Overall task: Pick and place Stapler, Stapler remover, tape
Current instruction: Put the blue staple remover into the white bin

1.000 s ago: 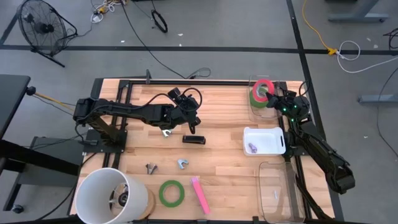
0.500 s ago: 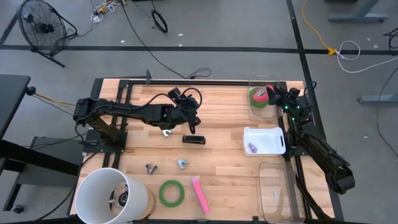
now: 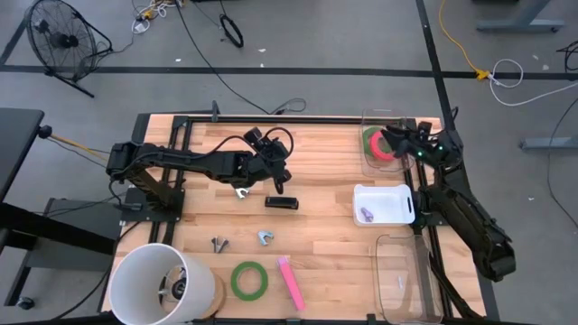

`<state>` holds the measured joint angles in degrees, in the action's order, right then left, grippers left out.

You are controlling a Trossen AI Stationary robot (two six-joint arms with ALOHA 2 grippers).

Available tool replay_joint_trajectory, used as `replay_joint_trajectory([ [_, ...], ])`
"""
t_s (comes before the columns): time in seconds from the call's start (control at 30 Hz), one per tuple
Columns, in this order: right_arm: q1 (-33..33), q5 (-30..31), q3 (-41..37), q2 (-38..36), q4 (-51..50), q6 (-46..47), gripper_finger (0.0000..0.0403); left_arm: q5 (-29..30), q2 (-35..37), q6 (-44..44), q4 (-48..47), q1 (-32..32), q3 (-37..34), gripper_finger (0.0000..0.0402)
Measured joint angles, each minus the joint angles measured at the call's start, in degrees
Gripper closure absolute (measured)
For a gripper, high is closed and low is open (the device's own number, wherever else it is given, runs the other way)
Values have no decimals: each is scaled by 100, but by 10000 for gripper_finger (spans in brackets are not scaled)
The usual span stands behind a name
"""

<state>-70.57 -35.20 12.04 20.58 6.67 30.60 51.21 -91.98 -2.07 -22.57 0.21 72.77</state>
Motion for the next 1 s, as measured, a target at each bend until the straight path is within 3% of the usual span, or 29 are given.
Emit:
replay_joint_trajectory([
  [0.2, 498, -1477, 388, -50, 18, 168, 181, -700, 0, 254, -951, -41, 0, 225],
  [0.4, 1367, -1682, 524, -146, 93, 50, 184, -1389, 0, -175, -2249, -121, 0, 225],
  [0.63, 2542, -975, 524, -144, 88, -279, 184, -1793, 9, -1276, -3597, -86, -162, 225],
  [0.83, 3582, -270, 524, -111, 90, -605, 184, -2286, 8, -1476, -3292, 107, -920, 225],
  [1.0, 4226, 230, 524, 51, 90, -732, 184, -2300, 7, -716, -2763, 261, -1514, 225],
])
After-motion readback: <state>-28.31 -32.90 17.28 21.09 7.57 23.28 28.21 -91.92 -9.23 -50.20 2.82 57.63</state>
